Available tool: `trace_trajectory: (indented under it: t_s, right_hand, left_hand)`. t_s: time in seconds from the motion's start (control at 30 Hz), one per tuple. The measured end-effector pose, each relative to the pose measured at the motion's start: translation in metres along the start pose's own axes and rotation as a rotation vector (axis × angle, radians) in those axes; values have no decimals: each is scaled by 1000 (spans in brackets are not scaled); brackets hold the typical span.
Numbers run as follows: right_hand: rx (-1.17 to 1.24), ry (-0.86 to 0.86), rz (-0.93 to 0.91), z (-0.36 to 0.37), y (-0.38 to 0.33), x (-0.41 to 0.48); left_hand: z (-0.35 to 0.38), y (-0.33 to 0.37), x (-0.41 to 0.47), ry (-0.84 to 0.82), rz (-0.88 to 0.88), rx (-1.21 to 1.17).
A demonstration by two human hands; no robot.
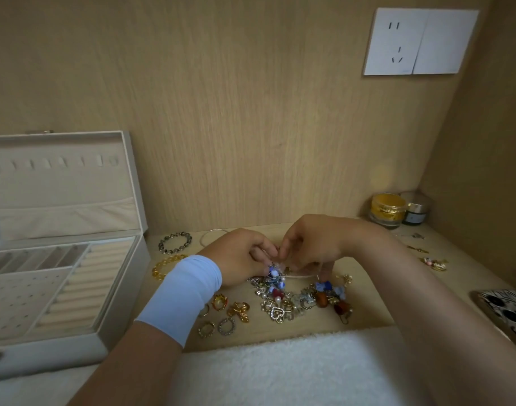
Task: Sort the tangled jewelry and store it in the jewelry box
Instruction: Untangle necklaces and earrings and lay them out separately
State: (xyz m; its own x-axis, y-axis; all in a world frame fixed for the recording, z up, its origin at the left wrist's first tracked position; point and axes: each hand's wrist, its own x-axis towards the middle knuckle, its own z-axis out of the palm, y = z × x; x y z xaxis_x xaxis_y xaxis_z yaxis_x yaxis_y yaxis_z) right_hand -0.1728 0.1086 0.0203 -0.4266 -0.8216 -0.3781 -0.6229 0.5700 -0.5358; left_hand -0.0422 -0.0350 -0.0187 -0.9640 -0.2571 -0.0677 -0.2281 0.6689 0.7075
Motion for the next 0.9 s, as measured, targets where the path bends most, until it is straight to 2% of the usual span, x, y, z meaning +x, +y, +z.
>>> trace_trajectory:
  t_s: [0.27,0.5,0.73,0.9]
  right_hand:
    - [-46,44,-89,9,-1,6]
    - [85,90,-97,-3,0,-1]
    - [221,4,-65,-2,1,-4]
    - [132,49,-84,2,5,2]
  left_hand:
    - [-3,0,-1,39,48,-161]
    - [-10,-1,-5,5,38,-267]
    - [-10,-2,-3,-1,-14,-336]
    - [-8,-1,-2,-11,-33,-345]
